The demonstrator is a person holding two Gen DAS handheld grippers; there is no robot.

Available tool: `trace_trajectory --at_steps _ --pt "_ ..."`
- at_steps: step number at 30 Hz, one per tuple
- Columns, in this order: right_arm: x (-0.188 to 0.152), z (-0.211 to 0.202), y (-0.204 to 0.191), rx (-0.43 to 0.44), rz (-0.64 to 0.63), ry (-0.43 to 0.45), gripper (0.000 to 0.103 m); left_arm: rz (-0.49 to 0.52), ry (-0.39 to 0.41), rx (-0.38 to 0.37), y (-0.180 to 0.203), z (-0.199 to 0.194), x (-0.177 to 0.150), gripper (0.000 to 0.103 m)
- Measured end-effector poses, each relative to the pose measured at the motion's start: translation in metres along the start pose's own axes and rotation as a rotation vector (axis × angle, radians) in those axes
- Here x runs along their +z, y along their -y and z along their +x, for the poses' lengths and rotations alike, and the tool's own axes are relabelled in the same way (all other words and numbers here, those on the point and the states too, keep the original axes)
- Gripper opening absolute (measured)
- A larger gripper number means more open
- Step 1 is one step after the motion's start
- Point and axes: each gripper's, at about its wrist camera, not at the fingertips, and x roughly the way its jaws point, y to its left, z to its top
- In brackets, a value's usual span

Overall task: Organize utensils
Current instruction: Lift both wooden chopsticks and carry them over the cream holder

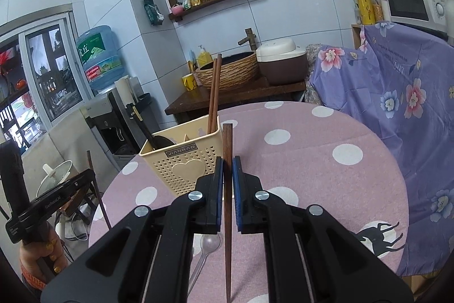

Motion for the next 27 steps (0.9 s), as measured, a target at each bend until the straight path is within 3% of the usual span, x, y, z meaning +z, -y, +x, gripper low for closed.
trace_trajectory --at_steps 16,21,27 --pt "0.024 -0.006 -0.015 0.028 -0.063 0.036 0.007 -0.010 0.037 -0.029 -0.002 -0.010 0.018 0.008" --pt "0.053 -0.007 -0.030 0.060 -0.109 0.050 0.007 -0.023 0.061 -0.082 0.002 -0.015 0.043 0.008" --pt "0.113 -0.008 -0.056 0.088 -0.156 0.100 0.007 -0.012 0.085 -0.173 0.016 -0.019 0.097 0.008"
